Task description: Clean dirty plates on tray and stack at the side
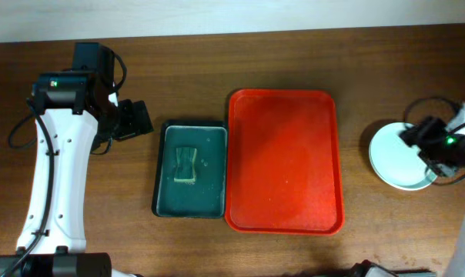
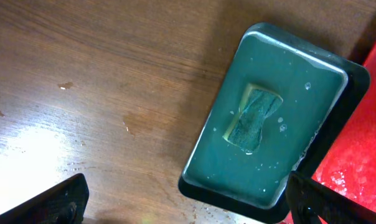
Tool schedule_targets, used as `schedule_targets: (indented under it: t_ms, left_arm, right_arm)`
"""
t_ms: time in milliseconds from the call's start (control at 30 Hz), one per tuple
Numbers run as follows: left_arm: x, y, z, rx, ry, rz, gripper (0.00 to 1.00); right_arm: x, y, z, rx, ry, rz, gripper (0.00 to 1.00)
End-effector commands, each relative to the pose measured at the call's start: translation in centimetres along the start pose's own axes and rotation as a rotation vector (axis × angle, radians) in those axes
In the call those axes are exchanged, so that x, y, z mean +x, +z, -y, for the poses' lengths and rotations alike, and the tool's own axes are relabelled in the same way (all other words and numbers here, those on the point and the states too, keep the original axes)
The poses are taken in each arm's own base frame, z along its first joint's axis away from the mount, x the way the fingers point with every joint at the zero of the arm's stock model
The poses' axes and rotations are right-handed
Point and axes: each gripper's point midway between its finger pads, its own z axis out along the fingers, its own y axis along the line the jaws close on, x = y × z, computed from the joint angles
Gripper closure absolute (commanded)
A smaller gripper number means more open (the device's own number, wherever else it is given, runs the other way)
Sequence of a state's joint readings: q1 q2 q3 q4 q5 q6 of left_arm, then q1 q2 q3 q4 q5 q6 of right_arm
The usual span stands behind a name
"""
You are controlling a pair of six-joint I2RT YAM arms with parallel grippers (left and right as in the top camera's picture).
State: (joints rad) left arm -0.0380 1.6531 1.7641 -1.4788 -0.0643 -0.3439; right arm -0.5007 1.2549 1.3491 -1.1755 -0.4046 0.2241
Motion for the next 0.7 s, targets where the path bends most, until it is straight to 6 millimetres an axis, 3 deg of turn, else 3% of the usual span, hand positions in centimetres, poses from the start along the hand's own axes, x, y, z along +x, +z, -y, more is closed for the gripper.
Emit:
schedule_targets:
  t_ms: [0, 33, 133, 233, 333, 500, 567, 667]
  left_arm:
    - [-0.2, -0.7, -0.1, 0.004, -0.006, 0.022, 0.01]
    - [-0.2, -0.7, -0.1, 0.004, -0.006, 0.022, 0.01]
    - [-0.2, -0.7, -0.1, 0.004, -0.006, 0.022, 0.01]
    - [-0.2, -0.7, -0.1, 0.004, -0.006, 0.022, 0.01]
    - [-0.2, -0.7, -0.1, 0.004, -0.006, 0.022, 0.01]
    - [-0.2, -0.7, -0.1, 0.004, -0.006, 0.022, 0.01]
    - [-0.2, -0.7, -0.1, 0.004, -0.006, 0.022, 0.00]
    - [-0.2, -0.7, -0.1, 0.004, -0.006, 0.022, 0.01]
  right_arm:
    - [4.9, -4.2, -8.9, -0.226, -0.337, 0.042, 0.17]
    - [7.2, -5.4, -11.2, -0.292, -0.443, 0.037, 0.02]
    - [10.7, -7.2, -14.2, -0.379, -0.617, 0.041, 0.02]
    - [12.8, -7.6, -15.5, -0.437, -0.691, -0.003, 0.02]
    - [12.8, -7.0, -14.7, -0.387, -0.696, -0.016, 0.02]
    - [9.6, -11.5, -16.3, -0.425, -0.923, 0.353, 0.02]
    - [9.0, -11.7, -14.1, -0.357, -0.899, 0.477, 0.02]
    - [8.9, -10.0, -11.4, -0.293, -0.863, 0.598, 0.02]
